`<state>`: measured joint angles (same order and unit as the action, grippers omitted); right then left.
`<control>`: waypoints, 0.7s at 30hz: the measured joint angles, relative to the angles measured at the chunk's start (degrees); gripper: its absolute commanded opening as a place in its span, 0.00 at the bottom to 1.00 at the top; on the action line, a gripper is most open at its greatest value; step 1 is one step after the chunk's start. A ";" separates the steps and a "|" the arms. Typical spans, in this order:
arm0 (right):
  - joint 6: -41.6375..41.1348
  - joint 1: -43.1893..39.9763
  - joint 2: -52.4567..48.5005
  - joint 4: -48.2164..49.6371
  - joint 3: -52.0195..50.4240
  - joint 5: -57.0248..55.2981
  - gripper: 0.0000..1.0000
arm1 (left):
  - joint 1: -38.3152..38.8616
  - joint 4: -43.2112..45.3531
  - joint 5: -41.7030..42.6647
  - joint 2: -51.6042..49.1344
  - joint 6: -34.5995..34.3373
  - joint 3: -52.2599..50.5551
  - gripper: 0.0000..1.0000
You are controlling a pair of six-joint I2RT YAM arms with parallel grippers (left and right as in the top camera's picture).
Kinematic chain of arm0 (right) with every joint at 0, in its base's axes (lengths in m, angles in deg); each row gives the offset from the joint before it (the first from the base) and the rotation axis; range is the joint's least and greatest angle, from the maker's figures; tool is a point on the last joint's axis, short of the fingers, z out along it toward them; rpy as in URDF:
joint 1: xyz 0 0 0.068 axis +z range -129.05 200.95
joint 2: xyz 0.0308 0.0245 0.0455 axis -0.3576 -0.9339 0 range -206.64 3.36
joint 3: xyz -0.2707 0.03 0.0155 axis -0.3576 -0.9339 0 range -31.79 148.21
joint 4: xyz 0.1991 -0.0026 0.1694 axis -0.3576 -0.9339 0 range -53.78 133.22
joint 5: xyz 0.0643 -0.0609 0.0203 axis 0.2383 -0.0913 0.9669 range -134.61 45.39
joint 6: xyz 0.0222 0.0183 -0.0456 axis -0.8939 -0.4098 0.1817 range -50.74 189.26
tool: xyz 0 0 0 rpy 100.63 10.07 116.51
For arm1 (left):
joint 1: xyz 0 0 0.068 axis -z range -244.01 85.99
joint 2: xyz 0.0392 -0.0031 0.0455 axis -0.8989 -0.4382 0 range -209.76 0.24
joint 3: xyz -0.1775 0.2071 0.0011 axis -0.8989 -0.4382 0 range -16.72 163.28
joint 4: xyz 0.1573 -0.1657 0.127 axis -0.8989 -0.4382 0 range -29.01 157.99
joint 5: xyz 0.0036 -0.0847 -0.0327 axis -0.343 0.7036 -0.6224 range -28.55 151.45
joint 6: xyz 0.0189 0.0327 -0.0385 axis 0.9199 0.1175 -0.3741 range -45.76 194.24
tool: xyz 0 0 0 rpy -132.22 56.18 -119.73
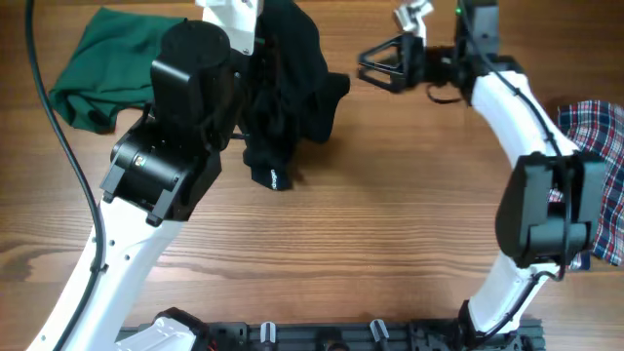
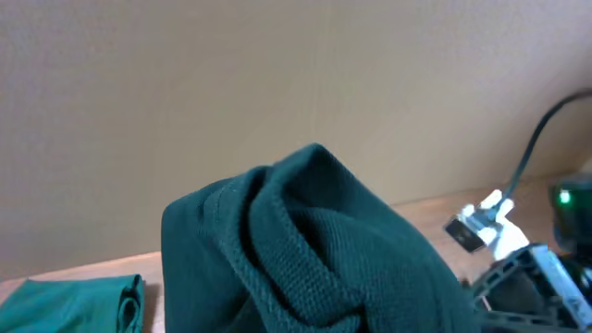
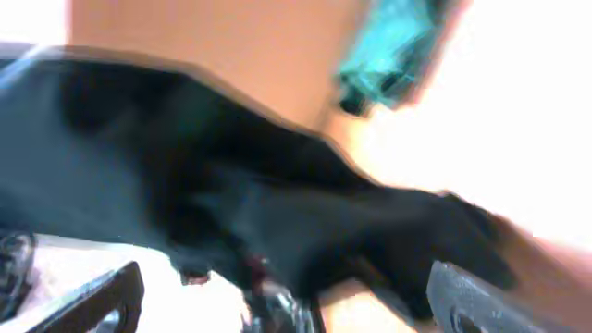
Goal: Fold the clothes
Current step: 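Grasp the hanging black garment's side with the right gripper and stretch it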
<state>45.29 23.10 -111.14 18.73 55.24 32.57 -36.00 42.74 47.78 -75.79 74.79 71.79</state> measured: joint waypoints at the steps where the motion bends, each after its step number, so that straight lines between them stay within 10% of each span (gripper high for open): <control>1: 2.67 -0.13 0.00 -6.21 -0.28 -4.31 0.99 | 0.00 -0.04 0.00 0.00 -0.02 0.00 0.04; 21: 12.04 5.31 0.42 -2.36 -0.66 -0.76 0.99 | 0.00 -0.02 0.00 0.00 0.00 0.00 0.04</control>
<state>57.33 28.42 -110.73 16.37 54.58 31.81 -36.00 42.71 47.78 -75.79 74.79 71.79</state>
